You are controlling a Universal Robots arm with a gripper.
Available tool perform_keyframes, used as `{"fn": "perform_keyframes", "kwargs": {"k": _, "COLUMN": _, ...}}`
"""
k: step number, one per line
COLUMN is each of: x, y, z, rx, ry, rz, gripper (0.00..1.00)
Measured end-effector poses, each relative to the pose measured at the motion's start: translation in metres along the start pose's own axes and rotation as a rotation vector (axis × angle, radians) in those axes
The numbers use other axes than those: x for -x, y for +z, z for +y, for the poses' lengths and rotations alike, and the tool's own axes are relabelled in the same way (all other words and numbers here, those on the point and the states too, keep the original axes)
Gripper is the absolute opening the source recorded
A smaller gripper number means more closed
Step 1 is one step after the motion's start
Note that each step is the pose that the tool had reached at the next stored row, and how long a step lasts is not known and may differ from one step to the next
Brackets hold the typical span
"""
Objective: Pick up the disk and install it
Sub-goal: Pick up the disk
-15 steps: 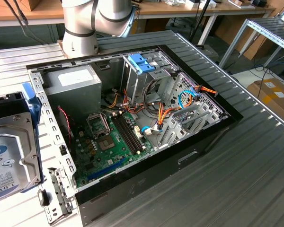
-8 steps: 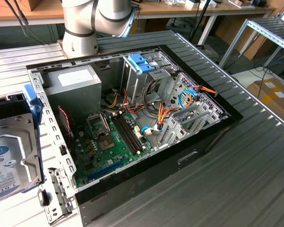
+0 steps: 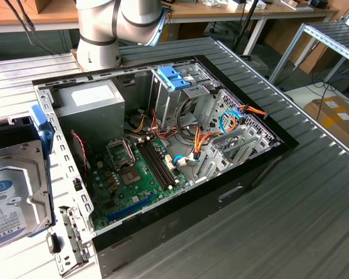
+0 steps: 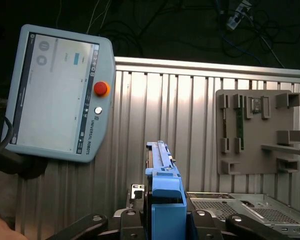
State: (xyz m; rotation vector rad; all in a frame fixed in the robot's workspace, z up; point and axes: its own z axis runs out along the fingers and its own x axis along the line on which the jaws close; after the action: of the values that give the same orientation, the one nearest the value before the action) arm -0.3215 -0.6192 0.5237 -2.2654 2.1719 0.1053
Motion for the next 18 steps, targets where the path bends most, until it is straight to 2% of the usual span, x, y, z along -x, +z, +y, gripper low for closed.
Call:
{"fn": "perform_keyframes", "kwargs": {"k": 8, "x": -0.0003, "y": 0.005, "z": -0.0015, "rx": 0.0, "ry": 0.0, "rz": 0.0, "gripper": 0.37}}
{"fn": "perform_keyframes", "kwargs": {"k": 18, "x": -0.0004, "y": 0.007, "z": -0.0017, "rx": 0.0, "ry": 0.0, "rz": 0.0, "gripper": 0.37}}
